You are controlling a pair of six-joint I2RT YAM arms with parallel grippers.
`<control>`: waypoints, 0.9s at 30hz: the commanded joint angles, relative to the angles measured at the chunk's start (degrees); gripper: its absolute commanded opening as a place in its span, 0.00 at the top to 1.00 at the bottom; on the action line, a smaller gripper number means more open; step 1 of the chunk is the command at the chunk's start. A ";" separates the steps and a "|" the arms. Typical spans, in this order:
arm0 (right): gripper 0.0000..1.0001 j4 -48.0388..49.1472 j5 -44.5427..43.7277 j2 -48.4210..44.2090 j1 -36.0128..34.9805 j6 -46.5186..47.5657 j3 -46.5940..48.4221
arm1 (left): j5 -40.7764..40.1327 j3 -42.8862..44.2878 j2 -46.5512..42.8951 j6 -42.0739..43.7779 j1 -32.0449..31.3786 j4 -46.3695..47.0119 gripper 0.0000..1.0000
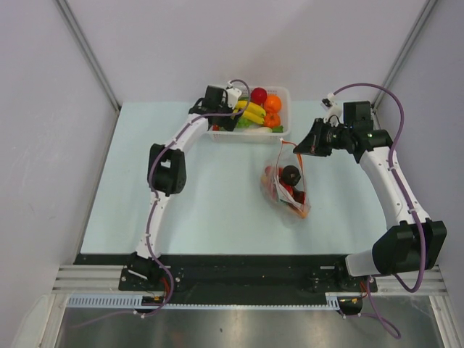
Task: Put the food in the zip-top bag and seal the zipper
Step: Pick up the fake fruit from the bin.
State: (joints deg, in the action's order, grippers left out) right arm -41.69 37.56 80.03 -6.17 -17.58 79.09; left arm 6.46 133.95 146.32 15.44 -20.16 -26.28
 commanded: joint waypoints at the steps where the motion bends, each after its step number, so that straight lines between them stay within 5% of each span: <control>1: 1.00 2.58 -0.29 0.13 0.20 -0.61 1.33 | -2.50 2.46 1.24 11.79 -1.89 -1.39 0.04; 7: 1.00 2.23 -1.09 -0.49 0.29 -0.43 1.33 | -6.19 -0.53 3.09 25.07 -4.09 -3.24 0.12; 17: 1.00 2.32 -1.26 -0.22 0.72 -0.35 1.68 | -3.74 -1.24 1.34 28.77 -4.09 -1.67 0.71; 24: 1.00 2.49 -0.74 0.13 0.73 -0.43 2.21 | 1.18 -5.27 -9.73 25.61 -4.09 0.00 0.99; 27: 1.00 2.75 -0.39 0.21 0.64 -0.70 2.21 | 2.50 -8.00 -15.09 24.55 -4.01 0.36 1.00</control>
State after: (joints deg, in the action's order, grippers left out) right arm -41.63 36.42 80.09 -5.72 -17.80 79.09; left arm 4.29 127.81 142.65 41.89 -23.90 -27.24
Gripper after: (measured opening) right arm 0.010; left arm 0.024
